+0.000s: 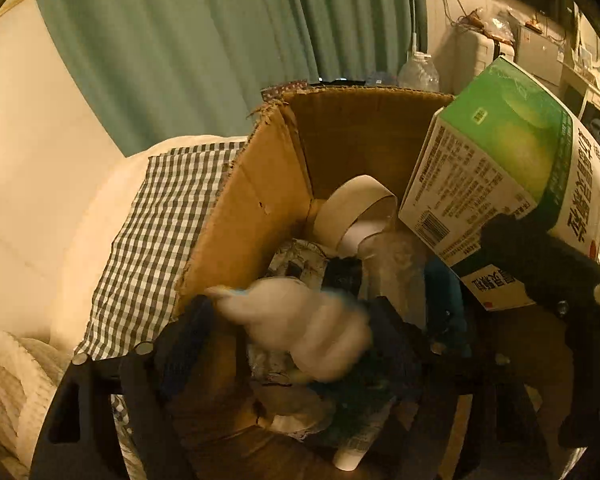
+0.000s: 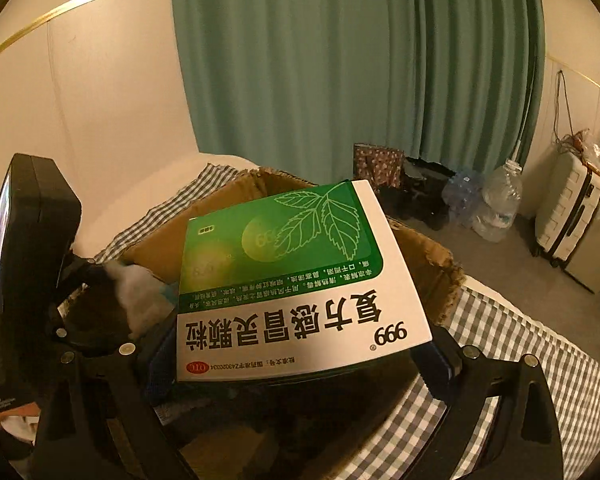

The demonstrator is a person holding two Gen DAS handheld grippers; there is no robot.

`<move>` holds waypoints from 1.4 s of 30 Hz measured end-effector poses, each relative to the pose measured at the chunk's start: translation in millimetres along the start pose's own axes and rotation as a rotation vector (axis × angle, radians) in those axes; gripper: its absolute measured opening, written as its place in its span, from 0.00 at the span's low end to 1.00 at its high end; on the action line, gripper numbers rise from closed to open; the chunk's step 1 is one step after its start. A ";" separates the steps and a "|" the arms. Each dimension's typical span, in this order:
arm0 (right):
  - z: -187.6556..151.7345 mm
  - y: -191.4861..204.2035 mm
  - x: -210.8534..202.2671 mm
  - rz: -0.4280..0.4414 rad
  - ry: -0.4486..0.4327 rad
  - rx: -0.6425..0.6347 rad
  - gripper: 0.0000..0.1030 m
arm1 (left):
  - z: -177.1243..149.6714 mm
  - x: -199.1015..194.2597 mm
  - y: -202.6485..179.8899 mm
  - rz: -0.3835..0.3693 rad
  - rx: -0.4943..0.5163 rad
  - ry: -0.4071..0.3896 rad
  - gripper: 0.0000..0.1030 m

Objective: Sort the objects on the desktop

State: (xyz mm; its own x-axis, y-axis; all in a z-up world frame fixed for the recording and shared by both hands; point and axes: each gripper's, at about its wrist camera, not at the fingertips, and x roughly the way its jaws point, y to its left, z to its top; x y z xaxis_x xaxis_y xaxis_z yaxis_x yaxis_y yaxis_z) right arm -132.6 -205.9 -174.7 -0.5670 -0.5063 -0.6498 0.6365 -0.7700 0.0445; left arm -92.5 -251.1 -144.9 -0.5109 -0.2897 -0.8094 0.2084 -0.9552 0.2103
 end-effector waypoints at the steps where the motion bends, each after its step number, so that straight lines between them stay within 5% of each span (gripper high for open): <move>1: 0.3 1.4 0.5 -0.007 -0.004 -0.010 0.96 | -0.4 -2.6 0.4 -0.003 -0.005 -0.003 0.81; 7: -1.0 10.7 -17.2 -0.052 -0.088 -0.050 1.00 | 6.7 -18.9 3.9 0.011 -0.007 -0.046 0.93; 19: 18.7 -2.2 -83.0 -0.126 -0.217 -0.002 1.00 | 22.1 -77.3 7.1 0.026 -0.049 -0.205 0.96; 27: 18.6 -27.9 -143.6 -0.212 -0.253 0.039 1.00 | 32.5 -123.5 1.8 -0.096 -0.171 -0.329 1.00; 32: 8.9 -52.0 -179.6 -0.264 -0.268 0.095 1.00 | 37.3 -150.2 -17.7 -0.135 -0.200 -0.387 1.00; 42: -29.3 -100.5 -253.4 -0.410 -0.282 0.189 1.00 | 34.4 -192.3 -93.2 -0.204 -0.099 -0.445 1.00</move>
State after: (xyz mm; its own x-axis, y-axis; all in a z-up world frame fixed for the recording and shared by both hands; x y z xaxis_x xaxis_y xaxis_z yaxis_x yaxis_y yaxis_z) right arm -37.5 11.1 -36.8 -0.8847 -0.2140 -0.4142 0.2425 -0.9700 -0.0168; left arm -42.5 -108.5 9.9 -0.8514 -0.1167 -0.5113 0.1349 -0.9909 0.0015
